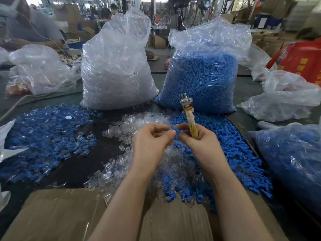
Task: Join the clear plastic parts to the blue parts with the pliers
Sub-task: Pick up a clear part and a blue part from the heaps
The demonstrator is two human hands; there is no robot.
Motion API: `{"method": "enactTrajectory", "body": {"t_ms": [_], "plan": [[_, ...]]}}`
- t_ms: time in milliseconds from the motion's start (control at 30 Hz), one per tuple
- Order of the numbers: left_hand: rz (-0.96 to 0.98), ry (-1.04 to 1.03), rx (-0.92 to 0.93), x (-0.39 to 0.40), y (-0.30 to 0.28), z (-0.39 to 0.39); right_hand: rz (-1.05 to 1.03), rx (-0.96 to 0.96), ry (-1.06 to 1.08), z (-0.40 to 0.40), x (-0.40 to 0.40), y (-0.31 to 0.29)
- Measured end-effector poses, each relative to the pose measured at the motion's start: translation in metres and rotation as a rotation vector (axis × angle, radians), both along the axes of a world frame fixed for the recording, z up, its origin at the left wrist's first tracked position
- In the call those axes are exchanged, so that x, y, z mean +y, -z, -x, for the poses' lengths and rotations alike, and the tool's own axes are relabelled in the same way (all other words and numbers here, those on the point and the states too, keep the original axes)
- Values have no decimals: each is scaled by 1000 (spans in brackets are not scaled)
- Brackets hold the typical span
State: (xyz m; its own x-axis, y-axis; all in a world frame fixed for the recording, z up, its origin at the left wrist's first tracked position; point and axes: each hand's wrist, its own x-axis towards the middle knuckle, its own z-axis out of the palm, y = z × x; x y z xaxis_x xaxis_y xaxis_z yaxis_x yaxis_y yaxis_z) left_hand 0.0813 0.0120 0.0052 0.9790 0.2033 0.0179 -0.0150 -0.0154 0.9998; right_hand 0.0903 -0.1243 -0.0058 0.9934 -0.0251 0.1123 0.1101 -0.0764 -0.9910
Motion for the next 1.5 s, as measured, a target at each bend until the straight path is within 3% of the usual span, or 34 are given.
{"method": "enactTrajectory", "body": {"t_ms": [700, 1100, 1500], "plan": [[59, -17, 17, -1, -1, 2, 40, -45, 114, -1, 14, 4], [235, -62, 24, -3, -7, 4, 104, -234, 199, 3, 19, 3], [-63, -134, -160, -8, -7, 7, 120, -233, 240, 4, 21, 4]]}}
